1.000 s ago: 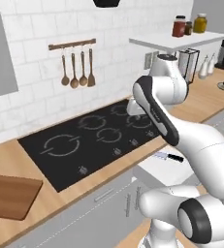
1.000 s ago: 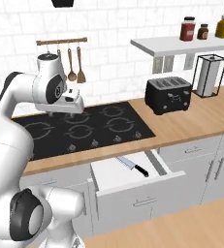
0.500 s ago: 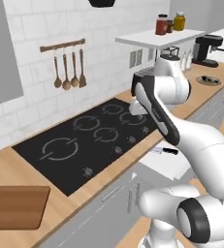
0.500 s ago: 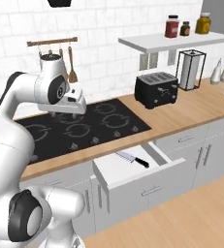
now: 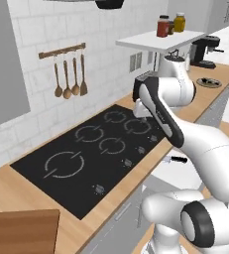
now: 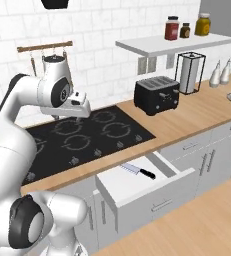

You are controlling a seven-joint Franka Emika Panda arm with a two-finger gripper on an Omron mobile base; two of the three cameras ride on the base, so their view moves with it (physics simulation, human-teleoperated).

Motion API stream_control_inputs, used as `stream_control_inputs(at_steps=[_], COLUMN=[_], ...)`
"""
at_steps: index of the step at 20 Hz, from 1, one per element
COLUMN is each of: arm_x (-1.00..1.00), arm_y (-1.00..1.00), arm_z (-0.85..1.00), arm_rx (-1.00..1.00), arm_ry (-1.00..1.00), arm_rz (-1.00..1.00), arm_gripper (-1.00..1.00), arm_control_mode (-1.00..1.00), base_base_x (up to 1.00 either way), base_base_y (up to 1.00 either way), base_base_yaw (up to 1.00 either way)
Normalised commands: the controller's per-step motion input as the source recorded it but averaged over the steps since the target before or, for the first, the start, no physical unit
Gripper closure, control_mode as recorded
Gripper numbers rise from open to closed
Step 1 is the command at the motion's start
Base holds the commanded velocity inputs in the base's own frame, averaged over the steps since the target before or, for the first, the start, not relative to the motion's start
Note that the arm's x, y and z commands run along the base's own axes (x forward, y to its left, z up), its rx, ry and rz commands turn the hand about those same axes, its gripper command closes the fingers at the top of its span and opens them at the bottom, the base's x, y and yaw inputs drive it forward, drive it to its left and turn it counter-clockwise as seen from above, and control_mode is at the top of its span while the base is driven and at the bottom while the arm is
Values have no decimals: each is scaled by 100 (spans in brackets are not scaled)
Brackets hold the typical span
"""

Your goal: Pick up the knife from the drawer and place it on the cutting board. Then place the meat from the plate to the cutting board.

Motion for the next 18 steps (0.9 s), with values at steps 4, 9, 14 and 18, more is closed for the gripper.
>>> stream_control_inputs(at_steps=[4, 9, 14, 18], arm_x=[0, 0, 0, -25], arm_y=[0, 0, -4, -77], arm_z=[0, 0, 0, -21], arm_rx=[0, 0, 0, 6], arm_ry=[0, 0, -1, -7], arm_rz=[0, 0, 0, 0], arm_gripper=[-100, -100, -100, -100], arm_control_mode=[100, 100, -100, -100], base_base_x=[0, 0, 0, 0], base_base_y=[2, 6, 0, 0], base_base_yaw=[-12, -9, 0, 0])
